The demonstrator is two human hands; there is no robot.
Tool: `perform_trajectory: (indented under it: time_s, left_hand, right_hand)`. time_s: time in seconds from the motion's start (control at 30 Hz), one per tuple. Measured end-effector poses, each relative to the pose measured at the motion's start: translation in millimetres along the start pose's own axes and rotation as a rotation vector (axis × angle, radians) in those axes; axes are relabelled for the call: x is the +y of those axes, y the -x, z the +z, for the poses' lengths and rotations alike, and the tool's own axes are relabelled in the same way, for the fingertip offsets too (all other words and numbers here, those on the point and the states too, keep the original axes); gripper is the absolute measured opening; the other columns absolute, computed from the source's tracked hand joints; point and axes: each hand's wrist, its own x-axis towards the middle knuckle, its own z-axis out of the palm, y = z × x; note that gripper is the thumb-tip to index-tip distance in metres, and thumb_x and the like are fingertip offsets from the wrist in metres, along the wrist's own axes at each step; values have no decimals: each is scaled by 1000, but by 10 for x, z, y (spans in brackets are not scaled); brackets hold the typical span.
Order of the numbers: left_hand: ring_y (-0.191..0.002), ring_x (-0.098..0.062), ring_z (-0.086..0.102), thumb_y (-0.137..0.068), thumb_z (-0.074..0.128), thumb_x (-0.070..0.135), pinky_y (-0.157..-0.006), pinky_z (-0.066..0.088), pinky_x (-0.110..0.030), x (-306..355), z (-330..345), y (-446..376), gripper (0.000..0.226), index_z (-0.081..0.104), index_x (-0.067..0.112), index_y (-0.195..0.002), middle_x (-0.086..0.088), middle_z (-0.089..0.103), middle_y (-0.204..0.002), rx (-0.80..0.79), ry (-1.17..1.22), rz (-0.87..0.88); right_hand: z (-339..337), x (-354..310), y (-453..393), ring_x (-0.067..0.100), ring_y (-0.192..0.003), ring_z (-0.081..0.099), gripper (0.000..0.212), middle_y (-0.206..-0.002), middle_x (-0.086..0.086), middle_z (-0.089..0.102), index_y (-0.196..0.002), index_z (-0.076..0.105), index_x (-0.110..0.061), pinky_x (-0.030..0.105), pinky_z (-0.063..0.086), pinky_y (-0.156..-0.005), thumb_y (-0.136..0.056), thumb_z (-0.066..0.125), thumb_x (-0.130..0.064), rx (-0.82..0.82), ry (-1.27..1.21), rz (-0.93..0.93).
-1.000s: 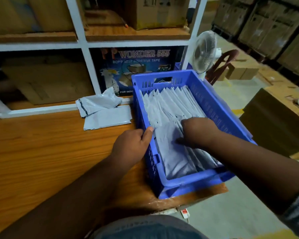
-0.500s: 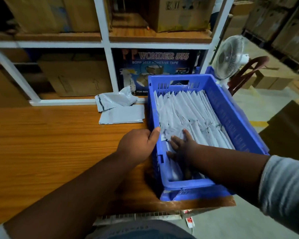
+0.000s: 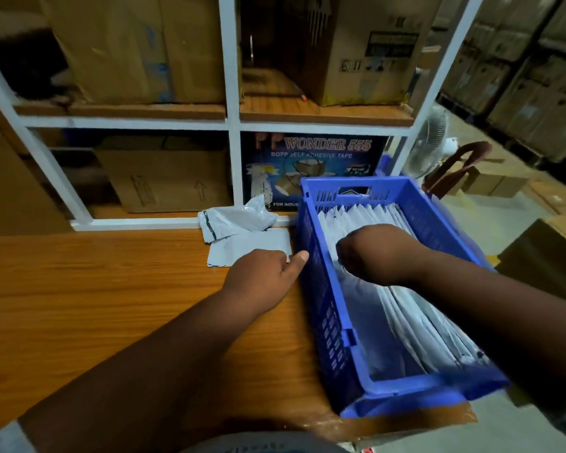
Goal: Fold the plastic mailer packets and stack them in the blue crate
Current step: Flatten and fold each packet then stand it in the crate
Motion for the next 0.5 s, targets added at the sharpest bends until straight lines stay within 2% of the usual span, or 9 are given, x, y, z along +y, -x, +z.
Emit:
perform_trajectory:
  time_s: [0.1,0.2,0.37,0.5]
  left_hand:
    - [-74,-17,61,-104,37,74,-69,55,-41,-180,-208,-169,63,62,24,-75,3,63,-75,48,4,36]
    - [-79,-20,60,-104,55,54,-66,46,-36,-419,-353,-280,43,52,25,-71,4,61,-77,74,-4,102]
    - [-75,-16,56,-99,64,45,-57,31,-30,-1210,-396,-515,38,46,29,-70,9,57,-73,92,-2,37]
    - [-83,-19,63,-90,73,39,-65,44,-30,-1996,-345,-848,18,61,28,-83,5,68,-88,40,226,-189]
  right_hand:
    - [-288,-152,-209,24,-66,54,18,-70,-6,51,-76,50,-25,35,40,-55,-88,51,-39,182,19,0]
    - [-465,-412,-471,23,-67,58,18,-76,-6,59,-79,50,-28,37,45,-54,-83,45,-44,202,-12,-83]
    - [-337,-1030,-1182,22,-86,65,16,-100,-7,62,-99,64,-31,39,54,-67,-94,57,-45,128,-42,-86]
    - [-31,-1417,-1747,25,-103,67,32,-123,-5,57,-122,65,-33,41,57,-82,-98,63,-54,-47,-180,71]
